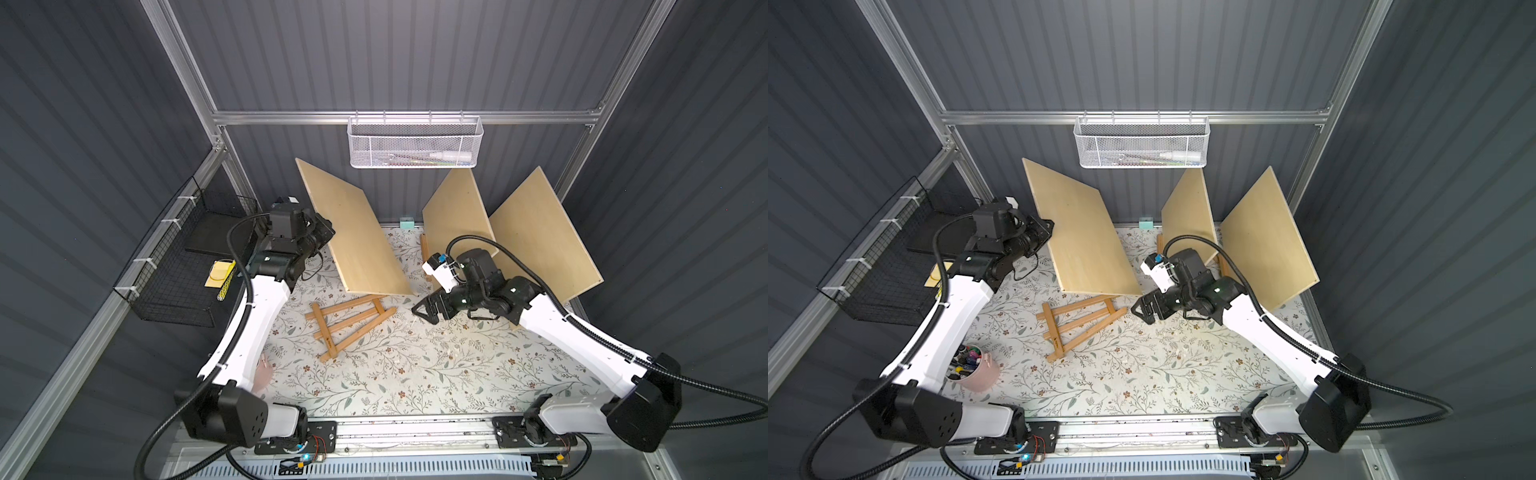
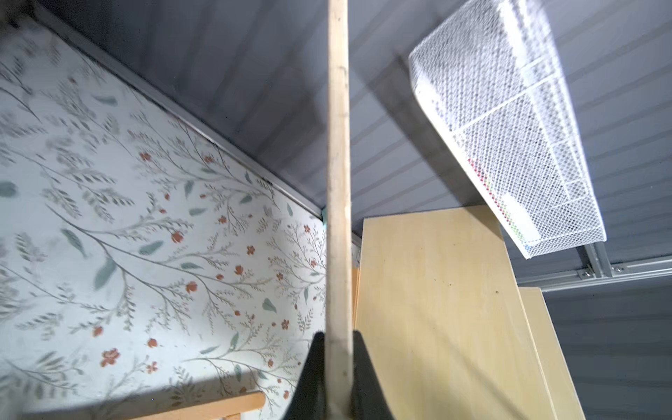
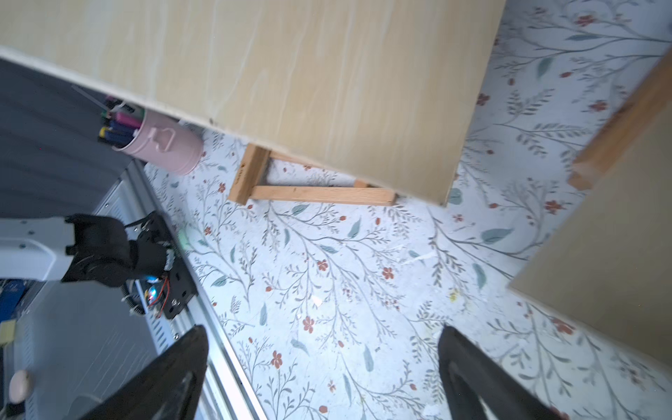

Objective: Assemble the easel
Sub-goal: Adjust the easel at the center of the board.

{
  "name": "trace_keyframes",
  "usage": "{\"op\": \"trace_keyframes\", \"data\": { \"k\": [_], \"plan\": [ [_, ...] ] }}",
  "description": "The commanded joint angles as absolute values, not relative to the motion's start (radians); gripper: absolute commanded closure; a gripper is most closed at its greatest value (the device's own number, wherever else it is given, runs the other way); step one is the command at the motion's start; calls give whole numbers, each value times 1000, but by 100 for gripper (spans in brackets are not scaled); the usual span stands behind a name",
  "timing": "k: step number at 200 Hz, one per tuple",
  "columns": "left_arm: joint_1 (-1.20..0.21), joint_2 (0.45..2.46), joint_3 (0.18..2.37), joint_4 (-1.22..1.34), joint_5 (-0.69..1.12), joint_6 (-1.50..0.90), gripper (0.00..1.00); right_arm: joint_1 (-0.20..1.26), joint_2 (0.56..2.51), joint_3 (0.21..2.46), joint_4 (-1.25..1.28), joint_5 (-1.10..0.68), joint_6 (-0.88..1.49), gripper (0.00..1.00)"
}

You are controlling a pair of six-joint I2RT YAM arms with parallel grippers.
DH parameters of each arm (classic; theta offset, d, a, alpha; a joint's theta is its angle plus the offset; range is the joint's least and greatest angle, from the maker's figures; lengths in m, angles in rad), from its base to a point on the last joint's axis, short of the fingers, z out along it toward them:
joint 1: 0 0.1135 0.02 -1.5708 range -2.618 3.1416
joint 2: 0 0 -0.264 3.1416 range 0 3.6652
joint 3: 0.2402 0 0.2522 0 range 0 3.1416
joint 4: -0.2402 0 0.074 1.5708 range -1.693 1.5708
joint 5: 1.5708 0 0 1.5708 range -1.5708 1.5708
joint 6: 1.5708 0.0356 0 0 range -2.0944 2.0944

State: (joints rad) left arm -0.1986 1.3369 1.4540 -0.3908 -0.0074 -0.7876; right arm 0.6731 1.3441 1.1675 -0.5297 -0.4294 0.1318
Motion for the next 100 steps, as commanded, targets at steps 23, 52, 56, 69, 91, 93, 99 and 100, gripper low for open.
{"op": "trace_keyframes", "data": {
  "k": [23, 52, 56, 69, 91, 93, 99, 100],
  "plan": [
    [-196, 1205, 1562, -355, -201, -657, 100, 709, 1591, 1200, -460, -474, 199, 2],
    [-196, 1157, 1555, -383, -260, -612, 100, 708, 1826, 1370, -527, -380, 292, 2],
    [-196, 1152, 1554, -386, -267, -605, 100, 708, 1857, 1396, -540, -374, 306, 2],
    [-196, 1134, 1551, -392, -287, -580, 100, 709, 1945, 1476, -576, -402, 334, 2],
    [-197, 1109, 1538, -397, -331, -549, 100, 723, 2067, 1594, -640, -429, 345, 2],
    [-196, 1108, 1536, -398, -334, -547, 100, 726, 2078, 1602, -645, -433, 346, 2],
    [-196, 1102, 1533, -398, -341, -541, 100, 728, 2105, 1627, -655, -435, 355, 2],
    [-196, 1102, 1533, -398, -342, -540, 100, 728, 2111, 1632, -658, -434, 357, 2]
  ]
}}
